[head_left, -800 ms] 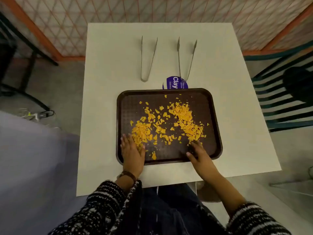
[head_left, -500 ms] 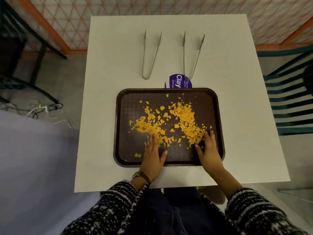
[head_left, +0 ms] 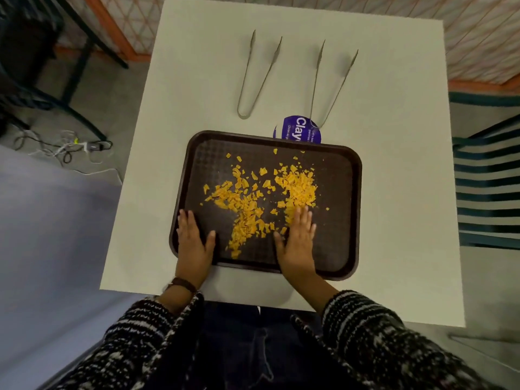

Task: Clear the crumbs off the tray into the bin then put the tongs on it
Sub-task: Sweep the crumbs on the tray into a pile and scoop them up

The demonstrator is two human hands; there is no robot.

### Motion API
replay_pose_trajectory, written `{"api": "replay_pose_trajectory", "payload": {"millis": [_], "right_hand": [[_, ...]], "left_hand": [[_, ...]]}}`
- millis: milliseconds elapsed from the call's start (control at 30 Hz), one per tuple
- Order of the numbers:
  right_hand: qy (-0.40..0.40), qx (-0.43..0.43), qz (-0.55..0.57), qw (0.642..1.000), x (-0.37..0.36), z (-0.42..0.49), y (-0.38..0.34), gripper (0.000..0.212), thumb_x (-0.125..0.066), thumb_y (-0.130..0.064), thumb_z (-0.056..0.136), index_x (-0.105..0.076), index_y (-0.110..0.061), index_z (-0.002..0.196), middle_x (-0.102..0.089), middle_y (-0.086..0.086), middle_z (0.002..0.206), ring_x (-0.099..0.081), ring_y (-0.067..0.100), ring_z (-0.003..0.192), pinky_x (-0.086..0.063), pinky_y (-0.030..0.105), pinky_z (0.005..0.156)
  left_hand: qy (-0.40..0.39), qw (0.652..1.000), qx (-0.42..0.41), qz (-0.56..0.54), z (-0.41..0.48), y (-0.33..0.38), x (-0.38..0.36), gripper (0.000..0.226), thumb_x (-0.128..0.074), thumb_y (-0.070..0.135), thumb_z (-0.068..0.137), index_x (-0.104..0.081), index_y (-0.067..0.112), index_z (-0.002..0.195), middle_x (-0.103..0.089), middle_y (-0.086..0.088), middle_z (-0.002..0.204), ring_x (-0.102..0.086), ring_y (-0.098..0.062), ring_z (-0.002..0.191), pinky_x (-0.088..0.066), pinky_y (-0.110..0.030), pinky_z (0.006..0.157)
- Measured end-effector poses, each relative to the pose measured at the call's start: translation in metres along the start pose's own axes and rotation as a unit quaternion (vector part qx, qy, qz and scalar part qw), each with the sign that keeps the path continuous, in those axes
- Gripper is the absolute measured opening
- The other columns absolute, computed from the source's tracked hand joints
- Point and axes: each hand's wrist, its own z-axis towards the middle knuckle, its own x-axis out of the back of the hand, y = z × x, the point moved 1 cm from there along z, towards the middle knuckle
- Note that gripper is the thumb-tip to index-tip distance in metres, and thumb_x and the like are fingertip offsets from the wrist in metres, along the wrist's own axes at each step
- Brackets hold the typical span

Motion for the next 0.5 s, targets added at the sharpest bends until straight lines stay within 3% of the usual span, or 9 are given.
{"api": "replay_pose_trajectory", "payload": {"millis": [133, 233, 333, 433, 500], "right_hand": [[-0.039, 0.074, 0.035, 0.996, -0.01, 0.001, -0.022, 0.072, -0.026, -0.05, 0.094, 0.01, -0.017, 0.147, 0.016, -0.001, 0.157, 0.018, 0.012, 0.144, 0.012, 0.027, 0.115], [-0.022, 0.074, 0.054, 0.996, -0.002, -0.004, -0.02, 0.07, -0.032, -0.044, 0.096, 0.012, -0.02, 0.145, 0.016, -0.005, 0.155, 0.018, 0.008, 0.143, 0.012, 0.023, 0.114], [0.032, 0.005, 0.06, 0.998, 0.009, -0.009, -0.001, 0.07, -0.036, -0.039, 0.097, 0.001, -0.011, 0.148, 0.006, 0.003, 0.158, 0.012, 0.014, 0.145, 0.008, 0.03, 0.117], [0.069, -0.123, 0.038, 0.989, 0.017, -0.018, 0.023, 0.072, -0.041, -0.034, 0.096, -0.002, -0.004, 0.148, 0.003, 0.013, 0.158, 0.008, 0.022, 0.146, 0.006, 0.036, 0.119], [0.071, -0.183, 0.018, 0.98, 0.017, -0.025, 0.032, 0.074, -0.041, -0.036, 0.096, -0.001, -0.002, 0.147, 0.003, 0.018, 0.157, 0.008, 0.027, 0.146, 0.005, 0.038, 0.119]], "left_hand": [[-0.007, 0.999, -0.018, 0.042, 0.003, 0.0, -0.006, 0.07, -0.045, 0.03, 0.095, -0.007, 0.002, 0.147, 0.001, -0.017, 0.157, 0.004, -0.026, 0.145, 0.005, -0.035, 0.116], [-0.002, 0.999, 0.015, 0.044, 0.007, 0.013, -0.015, 0.074, -0.044, 0.035, 0.094, -0.005, -0.001, 0.146, 0.001, -0.021, 0.156, 0.004, -0.03, 0.145, 0.005, -0.043, 0.116], [-0.012, 1.0, 0.018, 0.023, 0.004, 0.033, -0.029, 0.083, -0.032, 0.052, 0.089, -0.001, 0.001, 0.146, 0.007, -0.018, 0.156, 0.009, -0.03, 0.144, 0.011, -0.043, 0.114], [-0.064, 0.996, -0.048, 0.031, -0.004, 0.052, -0.048, 0.087, -0.017, 0.062, 0.084, 0.012, 0.008, 0.145, 0.023, -0.008, 0.151, 0.021, -0.022, 0.141, 0.02, -0.037, 0.111], [-0.098, 0.99, -0.1, 0.028, -0.009, 0.061, -0.058, 0.086, -0.019, 0.062, 0.084, 0.017, 0.011, 0.143, 0.028, -0.005, 0.149, 0.026, -0.018, 0.139, 0.027, -0.031, 0.108]]}}
